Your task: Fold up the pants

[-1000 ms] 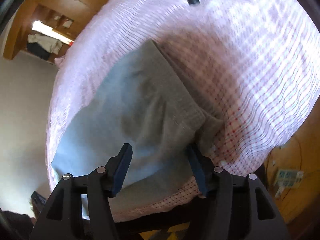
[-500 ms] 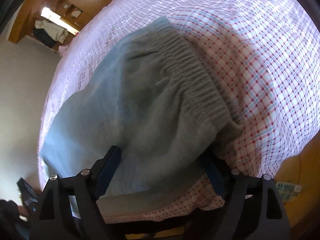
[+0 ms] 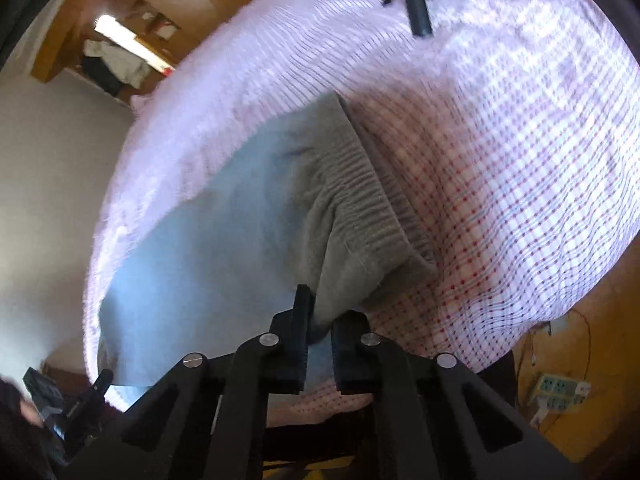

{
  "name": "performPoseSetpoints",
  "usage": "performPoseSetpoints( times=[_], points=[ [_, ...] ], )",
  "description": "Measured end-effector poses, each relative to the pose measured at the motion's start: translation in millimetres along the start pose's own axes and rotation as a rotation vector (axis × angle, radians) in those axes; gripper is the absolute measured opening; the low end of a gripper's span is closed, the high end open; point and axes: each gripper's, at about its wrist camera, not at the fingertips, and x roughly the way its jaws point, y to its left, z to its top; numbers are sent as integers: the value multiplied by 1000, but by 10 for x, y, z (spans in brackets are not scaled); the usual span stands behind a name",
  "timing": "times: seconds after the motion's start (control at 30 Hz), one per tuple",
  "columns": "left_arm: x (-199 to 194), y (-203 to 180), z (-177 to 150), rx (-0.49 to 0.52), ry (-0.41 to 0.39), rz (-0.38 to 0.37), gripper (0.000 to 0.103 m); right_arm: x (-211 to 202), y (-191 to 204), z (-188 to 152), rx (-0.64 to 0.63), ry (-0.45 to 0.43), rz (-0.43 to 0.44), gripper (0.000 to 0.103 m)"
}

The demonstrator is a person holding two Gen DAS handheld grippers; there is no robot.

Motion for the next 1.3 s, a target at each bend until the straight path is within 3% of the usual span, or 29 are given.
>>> performPoseSetpoints(
  times=[0.23, 0.47, 0.57, 0.73, 0.97, 1.07, 1.3],
  points=[
    [-106, -23, -346, 61, 31, 26, 4, -298, -161, -68, -19, -54, -16, 0],
    [242, 173, -560, 18, 131, 69, 4, -304, -291, -170, -38, -62, -35, 0],
    [305, 286, -620, -53, 172, 44, 4, -375, -296, -187, -36, -90, -25, 0],
    [250, 316, -652, -44, 158, 52, 3, -407, -306, -219, -46, -125, -32, 0],
    [256, 309, -775, -19, 192, 71, 3, -214, -550, -269, -3, -83, -37, 0],
    [285, 363, -762, -49, 212, 90, 10, -30, -595, -281, -8, -45, -71, 0],
    [-51, 535, -712, -39, 139, 172, 15, 18, -628, -286, -43, -23, -71, 0]
  ],
)
